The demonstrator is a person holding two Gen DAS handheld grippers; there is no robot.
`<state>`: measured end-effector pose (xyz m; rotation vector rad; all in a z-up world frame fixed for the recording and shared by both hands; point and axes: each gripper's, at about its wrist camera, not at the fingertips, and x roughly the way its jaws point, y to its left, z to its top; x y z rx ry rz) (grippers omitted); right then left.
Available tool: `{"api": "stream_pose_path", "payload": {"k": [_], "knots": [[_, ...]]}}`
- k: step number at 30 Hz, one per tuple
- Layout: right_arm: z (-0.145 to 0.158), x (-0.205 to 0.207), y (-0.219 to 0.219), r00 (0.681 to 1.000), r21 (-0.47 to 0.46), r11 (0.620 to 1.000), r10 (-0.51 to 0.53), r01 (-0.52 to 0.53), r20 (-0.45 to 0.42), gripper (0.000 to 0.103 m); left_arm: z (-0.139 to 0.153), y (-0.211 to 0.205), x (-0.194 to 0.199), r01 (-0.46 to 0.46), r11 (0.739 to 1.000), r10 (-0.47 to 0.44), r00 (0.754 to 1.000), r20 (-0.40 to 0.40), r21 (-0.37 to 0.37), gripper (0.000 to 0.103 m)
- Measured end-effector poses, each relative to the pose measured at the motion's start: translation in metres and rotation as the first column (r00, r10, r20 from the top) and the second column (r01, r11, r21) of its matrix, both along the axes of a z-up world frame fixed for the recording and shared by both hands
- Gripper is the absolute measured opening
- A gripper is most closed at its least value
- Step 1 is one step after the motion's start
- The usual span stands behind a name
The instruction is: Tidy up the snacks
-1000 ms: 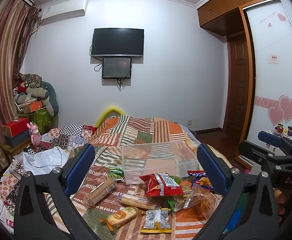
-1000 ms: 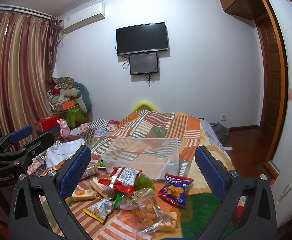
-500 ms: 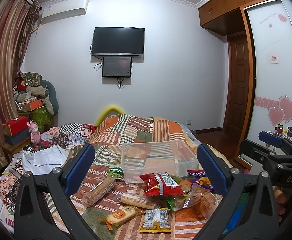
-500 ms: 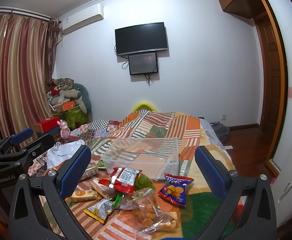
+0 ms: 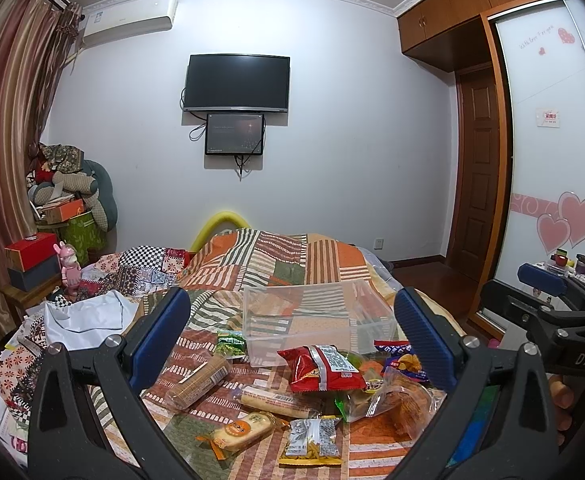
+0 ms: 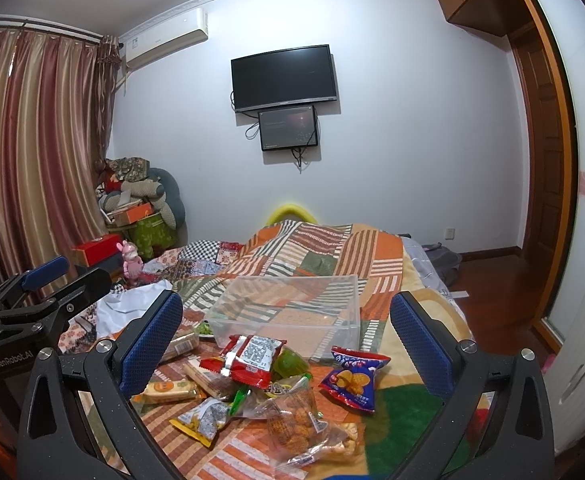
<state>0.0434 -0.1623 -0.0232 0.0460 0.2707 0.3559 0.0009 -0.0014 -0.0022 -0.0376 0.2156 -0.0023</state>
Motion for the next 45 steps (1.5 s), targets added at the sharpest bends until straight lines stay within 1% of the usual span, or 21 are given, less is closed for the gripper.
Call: {"api": "stream_pose_path", "payload": {"k": [15, 18, 23, 25, 26, 27, 29, 31, 33, 36, 39, 40, 42, 45], "knots": [[0.0, -0.001, 0.004, 1.0, -0.003, 1.0, 0.005, -0.005, -0.008, 0.103, 0.001, 0.001, 0.0, -0.001, 1.0, 0.001, 1.0, 0.0, 0.002, 0.103], [0.0, 0.002, 0.003, 1.0, -0.001, 1.0, 0.001, -0.001, -0.021, 0.103, 0.001, 0.001, 0.001, 0.002, 1.0, -0.002, 1.0, -0.004, 0.001, 0.103], [-0.006, 0.015, -0.003, 0.998, -0.001, 1.0, 0.008, -0.008, -0.06, 0.103, -0.002, 0.007, 0.007, 0.022, 1.0, -0.023, 0.999, -0.038, -0.017, 0.103], [-0.011, 0.02, -0.006, 0.997, -0.01, 1.0, 0.01, -0.01, -0.079, 0.103, -0.004, 0.011, 0.01, 0.021, 1.0, -0.022, 0.998, -0.055, -0.014, 0.099], [-0.013, 0.022, -0.008, 0.996, -0.011, 1.0, 0.009, -0.01, -0.092, 0.101, -0.005, 0.012, 0.012, 0.022, 1.0, -0.022, 0.998, -0.065, -0.011, 0.094], [-0.016, 0.025, -0.01, 0.994, -0.014, 1.0, 0.01, -0.012, -0.108, 0.096, -0.006, 0.013, 0.014, 0.022, 1.0, -0.022, 0.997, -0.076, -0.007, 0.088], [-0.021, 0.03, -0.013, 0.99, -0.018, 1.0, 0.011, -0.014, -0.138, 0.09, -0.01, 0.015, 0.021, 0.024, 1.0, -0.023, 0.993, -0.112, 0.007, 0.083], [-0.029, 0.036, -0.018, 0.984, -0.02, 1.0, 0.01, -0.014, -0.176, 0.087, -0.014, 0.018, 0.024, 0.027, 1.0, -0.025, 0.99, -0.136, 0.01, 0.081], [-0.037, 0.041, -0.023, 0.979, -0.035, 0.999, 0.002, -0.009, -0.204, 0.08, -0.02, 0.023, 0.03, 0.033, 0.999, -0.03, 0.984, -0.174, 0.017, 0.075], [-0.048, 0.046, -0.027, 0.969, -0.053, 0.999, -0.004, -0.009, -0.247, 0.076, -0.034, 0.034, 0.043, 0.034, 0.999, -0.028, 0.966, -0.256, 0.02, 0.072], [-0.058, 0.05, -0.031, 0.956, -0.059, 0.998, 0.004, -0.022, -0.294, 0.075, -0.05, 0.045, 0.058, 0.041, 0.999, -0.036, 0.939, -0.341, 0.009, 0.072], [-0.061, 0.051, -0.032, 0.951, -0.061, 0.998, 0.006, -0.026, -0.308, 0.075, -0.055, 0.047, 0.061, 0.041, 0.999, -0.036, 0.933, -0.357, 0.007, 0.072], [-0.067, 0.053, -0.032, 0.943, -0.064, 0.997, 0.014, -0.037, -0.332, 0.075, -0.069, 0.054, 0.069, 0.046, 0.999, -0.037, 0.91, -0.412, 0.01, 0.072], [-0.078, 0.054, -0.03, 0.929, -0.073, 0.996, 0.028, -0.059, -0.368, 0.075, -0.089, 0.058, 0.079, 0.048, 0.999, -0.035, 0.88, -0.474, 0.016, 0.072]]}}
